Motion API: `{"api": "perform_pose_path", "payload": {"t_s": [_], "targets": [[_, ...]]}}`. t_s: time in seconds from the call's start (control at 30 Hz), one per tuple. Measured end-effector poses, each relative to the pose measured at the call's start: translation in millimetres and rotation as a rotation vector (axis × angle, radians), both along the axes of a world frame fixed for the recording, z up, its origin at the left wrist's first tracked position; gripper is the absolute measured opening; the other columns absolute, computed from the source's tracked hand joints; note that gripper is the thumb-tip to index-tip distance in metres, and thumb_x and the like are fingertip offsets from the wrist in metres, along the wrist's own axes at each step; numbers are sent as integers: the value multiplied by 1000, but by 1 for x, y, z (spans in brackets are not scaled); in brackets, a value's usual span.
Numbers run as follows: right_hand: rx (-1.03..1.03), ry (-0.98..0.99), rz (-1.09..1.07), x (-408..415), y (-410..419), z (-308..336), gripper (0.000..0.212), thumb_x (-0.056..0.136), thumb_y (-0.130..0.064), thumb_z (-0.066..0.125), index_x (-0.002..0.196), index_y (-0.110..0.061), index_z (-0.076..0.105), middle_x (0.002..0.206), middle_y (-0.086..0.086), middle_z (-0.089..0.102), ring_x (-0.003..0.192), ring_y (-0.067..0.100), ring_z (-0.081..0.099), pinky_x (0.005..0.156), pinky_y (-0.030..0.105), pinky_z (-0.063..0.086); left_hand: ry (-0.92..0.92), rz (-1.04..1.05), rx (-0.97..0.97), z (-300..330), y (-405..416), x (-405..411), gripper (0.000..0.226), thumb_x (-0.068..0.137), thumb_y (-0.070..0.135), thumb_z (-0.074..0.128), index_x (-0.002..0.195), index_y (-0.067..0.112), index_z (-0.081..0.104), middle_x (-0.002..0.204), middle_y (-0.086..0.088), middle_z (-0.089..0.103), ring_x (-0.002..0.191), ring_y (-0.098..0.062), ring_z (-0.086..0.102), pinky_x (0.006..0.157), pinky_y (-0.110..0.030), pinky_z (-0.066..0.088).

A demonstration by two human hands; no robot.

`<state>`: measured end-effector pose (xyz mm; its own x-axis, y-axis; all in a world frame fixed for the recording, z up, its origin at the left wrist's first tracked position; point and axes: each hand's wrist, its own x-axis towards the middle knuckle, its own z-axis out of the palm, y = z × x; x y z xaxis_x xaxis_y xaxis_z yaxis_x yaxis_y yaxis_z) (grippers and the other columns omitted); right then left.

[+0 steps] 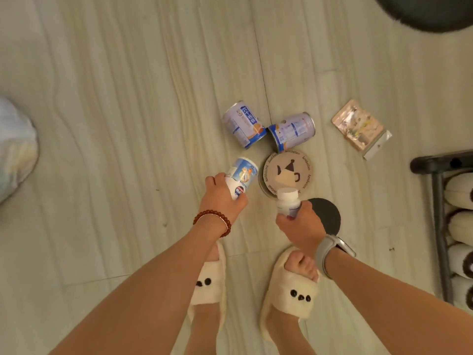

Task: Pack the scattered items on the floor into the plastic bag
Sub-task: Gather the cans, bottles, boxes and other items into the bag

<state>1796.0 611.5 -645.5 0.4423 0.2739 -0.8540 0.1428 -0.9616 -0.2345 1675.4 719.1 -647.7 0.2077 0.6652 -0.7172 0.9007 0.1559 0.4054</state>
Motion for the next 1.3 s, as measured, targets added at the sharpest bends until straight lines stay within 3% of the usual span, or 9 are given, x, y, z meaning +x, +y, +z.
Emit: {"api": "perform_pose_path", "payload": {"t_s": [0.13,0.27,0.4,0.57,0.7,0.97,1.07,1.17,1.3], "targets": [[77,3,113,-13,32,72,26,82,-18,57,99,-13,39,90,6,54,67,13,51,56,24,39,-1,136,7,74,23,-51,46,84,23,57,125,8,41,120,-13,40,91,-33,56,78,-34,47],[152,15,252,-51,89,150,19,82,-19,57,89,-18,39,75,-1,50,62,10,48,55,23,37,26,416,27,156,51,-116,45,82,26,59,122,10,45,115,-11,43,89,-29,55,79,-30,44],[208,5,448,-109,145,224,23,79,-25,58,92,-14,43,80,1,53,74,20,52,67,32,41,-22,700,79,235,78,-187,40,83,27,60,118,12,50,104,-7,42,78,-22,50,73,-24,37],[289,78,516,-197,203,295,18,80,-29,56,77,-28,38,73,-2,40,58,14,40,57,24,33,-112,1077,105,309,96,-278,56,69,43,66,120,23,54,106,-10,57,90,-29,61,82,-39,52],[286,115,580,-268,243,329,20,83,-25,56,94,-13,47,84,5,48,60,12,43,51,19,31,-118,1276,136,344,104,-342,50,67,43,66,113,25,56,101,-9,58,83,-28,61,76,-40,54],[230,274,605,-386,323,327,27,84,-21,56,108,-11,49,79,-4,53,73,18,54,75,36,51,-42,1412,174,331,161,-425,43,78,29,67,114,12,54,105,-9,61,92,-27,57,73,-27,41],[189,233,660,-417,360,301,40,83,-30,57,118,-12,48,93,-1,56,93,23,57,87,40,50,0,1460,145,311,191,-445,48,76,29,68,116,11,49,113,-13,60,96,-29,58,76,-31,44],[149,201,803,-446,401,256,46,84,-32,55,124,-11,44,107,6,57,100,27,57,86,38,48,37,1478,122,267,222,-464,50,76,27,67,119,10,46,116,-15,57,92,-27,56,72,-30,42],[98,148,989,-473,435,185,47,86,-29,53,126,-7,41,121,16,55,108,32,54,89,37,44,120,1449,25,196,249,-482,55,78,27,66,124,10,43,121,-18,51,105,-33,54,82,-34,44]]}}
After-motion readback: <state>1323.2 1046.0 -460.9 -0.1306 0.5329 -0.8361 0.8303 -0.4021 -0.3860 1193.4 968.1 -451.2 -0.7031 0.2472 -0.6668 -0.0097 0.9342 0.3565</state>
